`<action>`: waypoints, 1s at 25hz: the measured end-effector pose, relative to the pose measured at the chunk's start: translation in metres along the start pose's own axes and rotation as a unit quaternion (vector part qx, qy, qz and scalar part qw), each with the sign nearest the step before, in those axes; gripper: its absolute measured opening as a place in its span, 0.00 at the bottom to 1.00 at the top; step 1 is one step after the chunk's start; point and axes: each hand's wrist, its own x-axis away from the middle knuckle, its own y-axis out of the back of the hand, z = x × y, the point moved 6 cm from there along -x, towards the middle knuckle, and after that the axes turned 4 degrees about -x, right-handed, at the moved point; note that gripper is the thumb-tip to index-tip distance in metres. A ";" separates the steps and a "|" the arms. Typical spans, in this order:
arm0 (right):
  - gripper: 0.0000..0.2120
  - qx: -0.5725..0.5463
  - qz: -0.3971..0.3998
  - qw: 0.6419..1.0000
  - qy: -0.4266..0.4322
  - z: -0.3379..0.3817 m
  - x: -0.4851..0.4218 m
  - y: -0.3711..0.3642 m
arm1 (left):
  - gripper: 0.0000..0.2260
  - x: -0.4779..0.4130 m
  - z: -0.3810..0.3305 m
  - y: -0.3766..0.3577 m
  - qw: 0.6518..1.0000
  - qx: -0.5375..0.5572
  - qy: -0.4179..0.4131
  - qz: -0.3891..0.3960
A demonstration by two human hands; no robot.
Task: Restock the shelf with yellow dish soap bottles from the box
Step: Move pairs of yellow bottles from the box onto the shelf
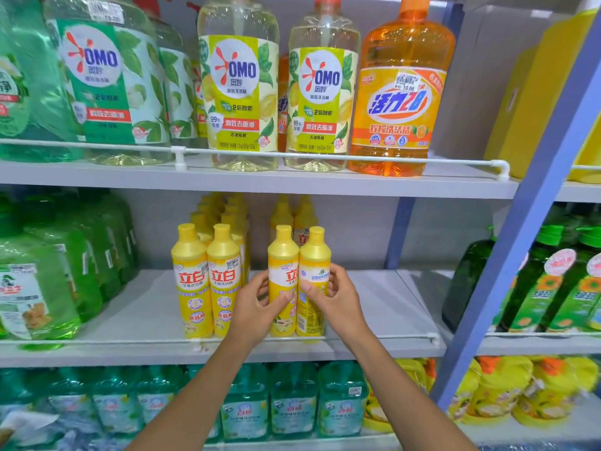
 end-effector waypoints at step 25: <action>0.25 0.130 0.079 0.988 -0.005 0.011 0.001 0.005 | 0.25 0.010 0.014 0.006 0.998 -0.033 0.031 -0.049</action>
